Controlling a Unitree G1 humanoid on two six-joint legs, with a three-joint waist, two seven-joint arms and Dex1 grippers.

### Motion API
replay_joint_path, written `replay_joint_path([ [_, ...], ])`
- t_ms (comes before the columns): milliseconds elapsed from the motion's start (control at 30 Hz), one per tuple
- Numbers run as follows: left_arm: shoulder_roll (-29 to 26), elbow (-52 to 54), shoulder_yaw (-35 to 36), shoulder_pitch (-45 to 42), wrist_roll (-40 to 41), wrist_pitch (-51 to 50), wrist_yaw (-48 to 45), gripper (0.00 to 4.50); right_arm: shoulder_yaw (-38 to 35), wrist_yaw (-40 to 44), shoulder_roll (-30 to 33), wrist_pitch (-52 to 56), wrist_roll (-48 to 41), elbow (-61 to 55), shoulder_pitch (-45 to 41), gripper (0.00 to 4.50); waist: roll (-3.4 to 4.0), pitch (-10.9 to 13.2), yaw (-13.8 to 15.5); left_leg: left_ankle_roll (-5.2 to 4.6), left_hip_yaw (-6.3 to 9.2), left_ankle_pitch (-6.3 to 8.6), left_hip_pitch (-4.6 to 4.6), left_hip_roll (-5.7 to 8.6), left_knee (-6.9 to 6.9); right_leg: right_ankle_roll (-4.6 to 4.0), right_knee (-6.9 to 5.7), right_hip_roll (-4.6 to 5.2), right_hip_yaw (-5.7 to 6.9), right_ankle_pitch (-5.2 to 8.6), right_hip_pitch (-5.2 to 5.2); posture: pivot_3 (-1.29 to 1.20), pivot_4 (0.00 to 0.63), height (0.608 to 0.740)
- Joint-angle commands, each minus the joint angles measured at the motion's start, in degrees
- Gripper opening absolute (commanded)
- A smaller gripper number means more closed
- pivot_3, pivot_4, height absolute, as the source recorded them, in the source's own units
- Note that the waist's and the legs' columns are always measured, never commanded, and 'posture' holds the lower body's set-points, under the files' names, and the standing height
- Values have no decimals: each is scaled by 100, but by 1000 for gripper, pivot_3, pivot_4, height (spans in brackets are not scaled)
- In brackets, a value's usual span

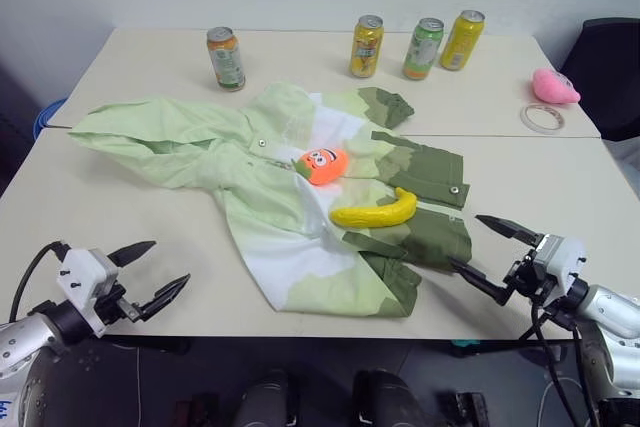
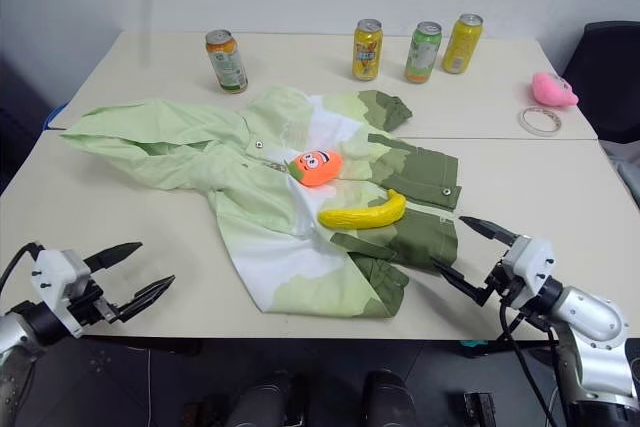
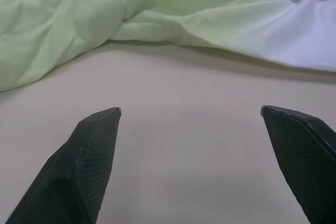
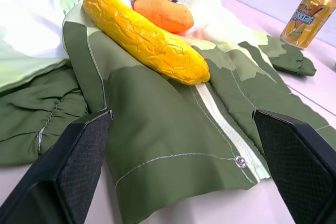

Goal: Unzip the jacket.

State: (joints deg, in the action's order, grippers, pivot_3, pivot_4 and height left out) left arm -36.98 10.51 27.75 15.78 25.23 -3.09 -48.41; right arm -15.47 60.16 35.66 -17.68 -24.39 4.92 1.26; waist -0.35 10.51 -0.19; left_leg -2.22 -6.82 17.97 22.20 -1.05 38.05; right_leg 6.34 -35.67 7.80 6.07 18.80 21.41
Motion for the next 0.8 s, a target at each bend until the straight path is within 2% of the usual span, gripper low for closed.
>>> replay_joint_path([
  [33,-15,164,19,49,4,200,-86,4500,-29,44,-21,-191,-28,81,-105,4479,0,0,-4,0,0,0,0,0,0,0,0,0,0,0,0,0,150,740],
  [300,-128,369,-86,-61,682,-501,-386,4500,30,80,-40,-193,-10,200,-188,4479,0,0,-3,-1,0,-1,0,0,1,0,-15,-1,0,0,0,0,150,740],
  [500,-463,469,-183,-489,968,-972,-689,4500,59,-48,-41,-146,-15,61,-215,4479,0,0,3,-1,0,-2,0,0,3,0,-18,-1,0,0,0,0,150,740],
  [633,-692,956,-191,-500,1428,-1660,-762,4500,-122,-233,82,30,-83,-163,-122,4479,0,0,-7,-1,0,-2,1,0,2,0,-22,-2,-1,0,-1,0,150,740],
  [700,-758,1242,-207,-443,1713,-2035,-749,4500,-160,-254,245,253,-176,-252,-359,4479,1,0,-12,-1,0,-2,1,0,2,0,-23,-2,-3,0,-1,0,150,740],
  [800,-684,1434,-408,-714,1852,-2118,-719,4500,274,281,716,986,-318,-406,-1088,4479,14,8,-61,1,-2,-3,-1,-1,3,0,-22,-4,-6,0,-1,0,150,740],
])
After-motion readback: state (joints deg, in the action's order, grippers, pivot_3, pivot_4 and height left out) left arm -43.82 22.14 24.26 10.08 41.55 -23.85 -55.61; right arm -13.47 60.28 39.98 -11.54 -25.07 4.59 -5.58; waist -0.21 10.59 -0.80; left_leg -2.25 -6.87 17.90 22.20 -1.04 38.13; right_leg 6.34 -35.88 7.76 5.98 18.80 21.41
